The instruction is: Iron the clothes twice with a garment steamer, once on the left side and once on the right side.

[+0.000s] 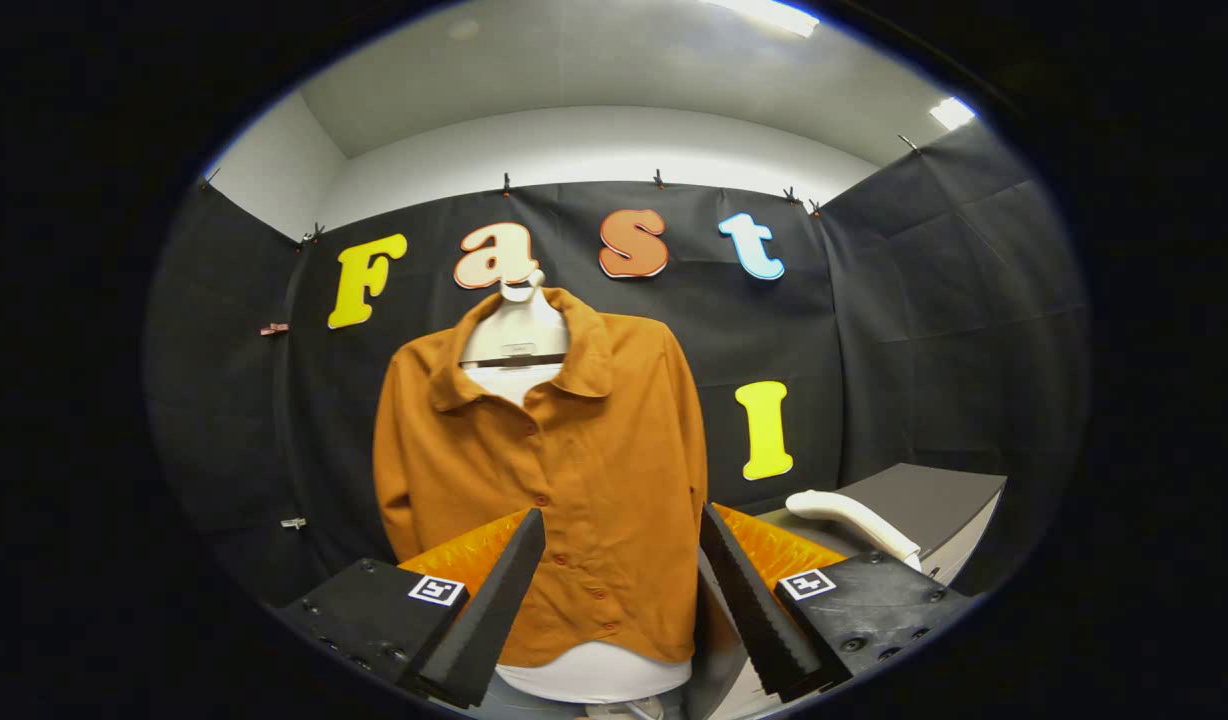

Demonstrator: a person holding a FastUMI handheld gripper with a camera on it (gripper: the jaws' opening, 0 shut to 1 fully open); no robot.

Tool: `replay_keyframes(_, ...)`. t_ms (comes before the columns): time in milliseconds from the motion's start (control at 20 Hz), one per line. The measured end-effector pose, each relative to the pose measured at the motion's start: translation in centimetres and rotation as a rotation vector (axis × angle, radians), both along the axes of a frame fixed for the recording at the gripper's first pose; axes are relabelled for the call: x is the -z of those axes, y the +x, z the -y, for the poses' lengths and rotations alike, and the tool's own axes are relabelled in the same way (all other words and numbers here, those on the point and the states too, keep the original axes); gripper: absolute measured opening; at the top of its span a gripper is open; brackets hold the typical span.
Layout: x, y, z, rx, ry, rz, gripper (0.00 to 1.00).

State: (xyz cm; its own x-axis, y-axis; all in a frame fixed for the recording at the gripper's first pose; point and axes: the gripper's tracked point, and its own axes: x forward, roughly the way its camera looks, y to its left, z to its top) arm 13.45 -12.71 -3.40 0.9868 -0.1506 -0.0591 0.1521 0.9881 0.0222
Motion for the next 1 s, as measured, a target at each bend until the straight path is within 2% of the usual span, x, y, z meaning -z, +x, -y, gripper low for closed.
replay_keyframes(550,1.3,4.2,15.8,0.091,0.023,-0.057,0.98)
replay_keyframes(1000,4.7,6.7,25.5,0.145,0.063,-0.152,0.98)
